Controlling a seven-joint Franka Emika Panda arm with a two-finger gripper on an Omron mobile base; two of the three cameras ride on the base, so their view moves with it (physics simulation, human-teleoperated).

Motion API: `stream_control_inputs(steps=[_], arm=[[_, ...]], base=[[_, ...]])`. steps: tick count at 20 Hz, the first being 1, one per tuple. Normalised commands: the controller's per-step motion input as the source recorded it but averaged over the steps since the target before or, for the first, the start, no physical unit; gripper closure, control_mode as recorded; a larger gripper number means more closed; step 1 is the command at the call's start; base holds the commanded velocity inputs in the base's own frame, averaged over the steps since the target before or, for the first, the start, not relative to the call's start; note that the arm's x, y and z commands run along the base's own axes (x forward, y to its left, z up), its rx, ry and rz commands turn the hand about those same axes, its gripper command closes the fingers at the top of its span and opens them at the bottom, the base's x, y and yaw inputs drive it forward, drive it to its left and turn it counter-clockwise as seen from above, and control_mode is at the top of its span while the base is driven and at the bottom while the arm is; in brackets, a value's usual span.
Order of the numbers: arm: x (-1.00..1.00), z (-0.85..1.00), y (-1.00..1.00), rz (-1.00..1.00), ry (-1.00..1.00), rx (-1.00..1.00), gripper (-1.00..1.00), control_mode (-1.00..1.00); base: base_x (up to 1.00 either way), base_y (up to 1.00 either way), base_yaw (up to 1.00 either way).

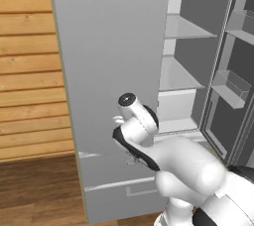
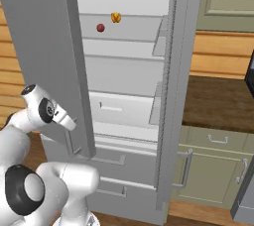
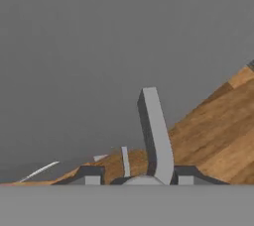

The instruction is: Take the strawberry from the fridge and place it on top of the pancake, located on the dining counter.

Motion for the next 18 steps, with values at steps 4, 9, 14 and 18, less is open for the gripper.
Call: stream_control_inputs(steps=[4, 9, 14, 18], arm=[[-0.75, 0.0, 0.59, -0.09, 0.0, -0.24, 1.0, -1.0], [-0.81, -0.01, 0.41, -0.07, -0.03, -0.17, 1.0, -1.0], [-0.36, 0.0, 0.55, -0.11, -0.01, -0.2, 1.0, -1.0], [-0.39, 0.0, 0.6, -0.11, -0.02, -0.11, 1.0, -1.0]], base=[[0.0, 0.0, 0.0], [0.0, 0.0, 0.0], [0.0, 0.0, 0.0], [0.0, 0.0, 0.0]])
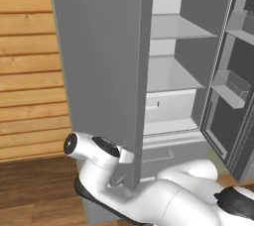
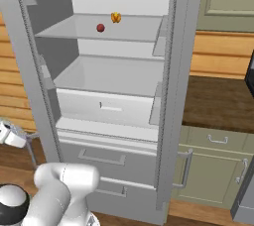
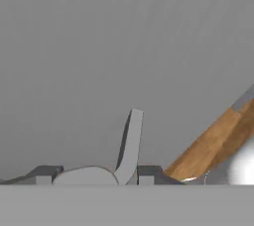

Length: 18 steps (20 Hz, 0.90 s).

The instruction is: Take the strawberry from the fridge and place it on top of the pancake, located on the dining counter.

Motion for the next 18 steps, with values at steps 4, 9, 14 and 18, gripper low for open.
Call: stream_control_inputs(steps=[4, 9, 14, 18], arm=[[-0.42, 0.0, 0.61, -0.09, -0.04, -0.07, -1.0, -1.0], [-0.22, 0.1, 0.39, -0.04, -0.05, -0.09, -1.0, -1.0], [-0.45, 0.42, 0.26, 0.0, -0.11, -0.14, -1.0, -1.0], [-0.24, 1.0, 0.02, 0.0, 0.08, 0.0, -1.0, -1.0]], base=[[0.0, 0.0, 0.0], [0.0, 0.0, 0.0], [0.0, 0.0, 0.0], [0.0, 0.0, 0.0]])
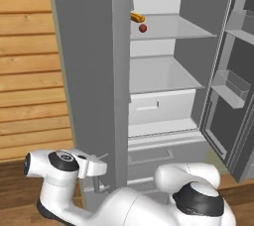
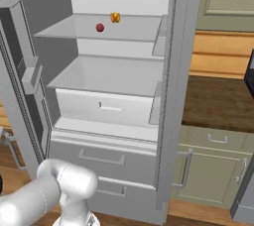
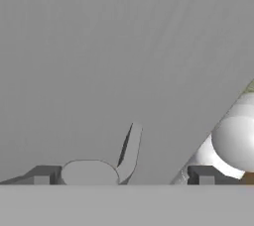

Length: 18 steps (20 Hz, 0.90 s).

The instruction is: Take the strawberry from the fridge and place it on top of the pancake, located on the dining counter.

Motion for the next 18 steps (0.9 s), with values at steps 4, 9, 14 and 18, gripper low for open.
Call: stream_control_inputs(steps=[4, 9, 14, 18], arm=[[-0.08, 1.0, 0.0, -0.01, 0.24, 0.01, -1.0, -1.0], [-0.02, 0.76, -0.01, -0.12, 0.12, 0.24, -1.0, -1.0], [-0.14, 0.68, -0.02, -0.09, 0.0, 0.34, -1.0, -1.0], [-0.83, 0.72, -0.1, -0.02, 0.0, 0.28, -1.0, -1.0]], base=[[0.0, 0.0, 0.0], [0.0, 0.0, 0.0], [0.0, 0.0, 0.0], [0.0, 0.0, 0.0]])
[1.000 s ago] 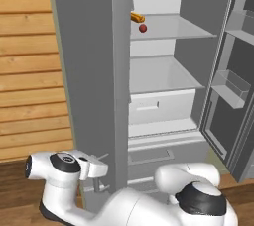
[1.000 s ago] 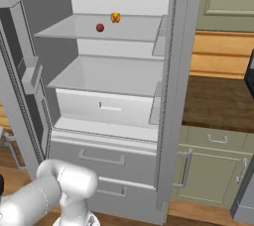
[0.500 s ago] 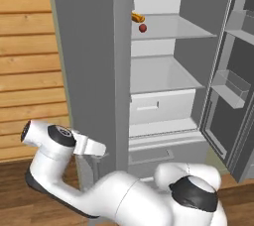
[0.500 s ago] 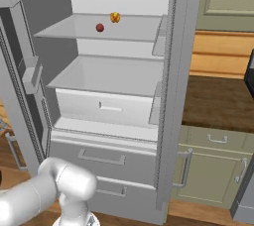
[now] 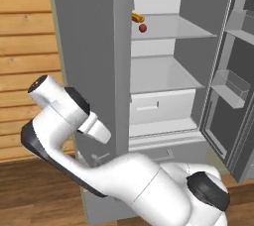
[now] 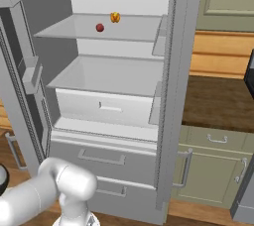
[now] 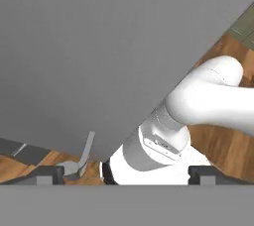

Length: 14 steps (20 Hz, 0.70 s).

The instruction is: Take the strawberry from the fridge and place it on top of the pancake, located on the dining counter.

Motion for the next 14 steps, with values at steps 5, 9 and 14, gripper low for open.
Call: stream_control_inputs(steps=[5, 9, 14], arm=[[-0.98, 0.98, -0.12, 0.13, 0.0, 0.22, -1.0, -1.0], [-0.66, 0.87, -0.63, 0.3, 0.0, 0.37, -1.0, -1.0], [-0.51, 0.76, -0.64, 0.32, 0.0, 0.45, -1.0, -1.0]], base=[[0.0, 0.0, 0.0], [0.0, 0.0, 0.0], [0.0, 0.0, 0.0]])
